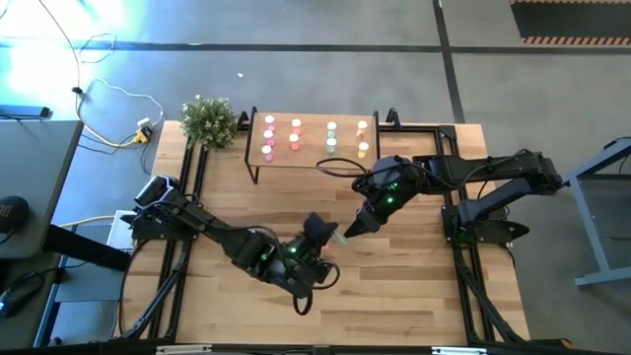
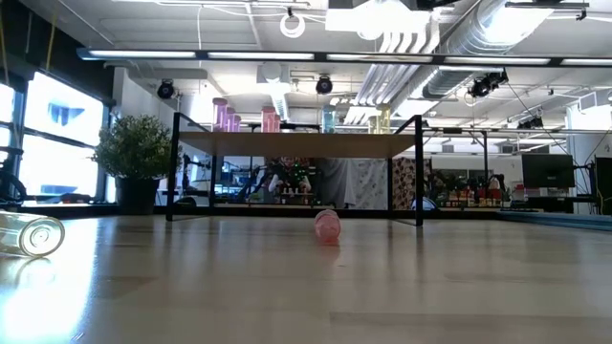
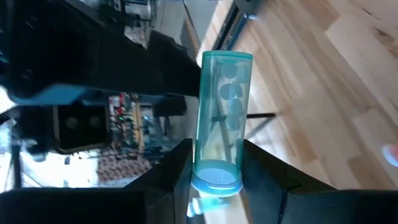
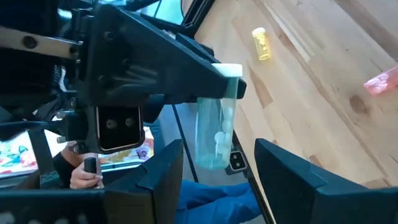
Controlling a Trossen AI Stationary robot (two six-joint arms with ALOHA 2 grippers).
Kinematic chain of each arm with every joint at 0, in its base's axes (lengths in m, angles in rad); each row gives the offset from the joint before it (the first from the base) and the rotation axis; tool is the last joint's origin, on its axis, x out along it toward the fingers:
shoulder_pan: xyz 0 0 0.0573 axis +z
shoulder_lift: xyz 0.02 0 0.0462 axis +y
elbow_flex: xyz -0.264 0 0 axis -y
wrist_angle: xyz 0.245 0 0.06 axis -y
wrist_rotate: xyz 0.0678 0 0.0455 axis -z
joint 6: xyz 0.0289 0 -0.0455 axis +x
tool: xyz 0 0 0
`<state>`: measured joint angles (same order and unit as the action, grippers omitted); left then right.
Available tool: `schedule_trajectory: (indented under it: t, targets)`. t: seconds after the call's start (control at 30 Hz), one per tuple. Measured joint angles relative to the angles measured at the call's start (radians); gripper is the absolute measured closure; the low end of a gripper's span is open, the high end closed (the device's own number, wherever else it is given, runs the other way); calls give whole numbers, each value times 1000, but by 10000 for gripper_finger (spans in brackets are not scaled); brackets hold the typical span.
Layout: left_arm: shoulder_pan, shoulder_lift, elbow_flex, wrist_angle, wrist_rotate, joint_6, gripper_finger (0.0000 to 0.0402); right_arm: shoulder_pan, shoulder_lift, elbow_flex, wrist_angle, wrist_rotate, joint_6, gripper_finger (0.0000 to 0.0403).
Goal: Pick and place medicine bottles onto shelf by color
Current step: Put the blue pill bottle on the shelf aligned with the other blue pill bottles
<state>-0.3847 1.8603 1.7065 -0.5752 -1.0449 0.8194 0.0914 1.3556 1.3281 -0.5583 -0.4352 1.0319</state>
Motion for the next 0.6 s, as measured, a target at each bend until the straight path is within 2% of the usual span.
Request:
schedule_trajectory:
  t: [0.33,0.6]
  targets:
    - [20,0,0,181,-6,249,293,0,0,0,2,-64,-16,213]
    - [31,0,0,245,12,344,293,0,0,0,10,-79,-20,228]
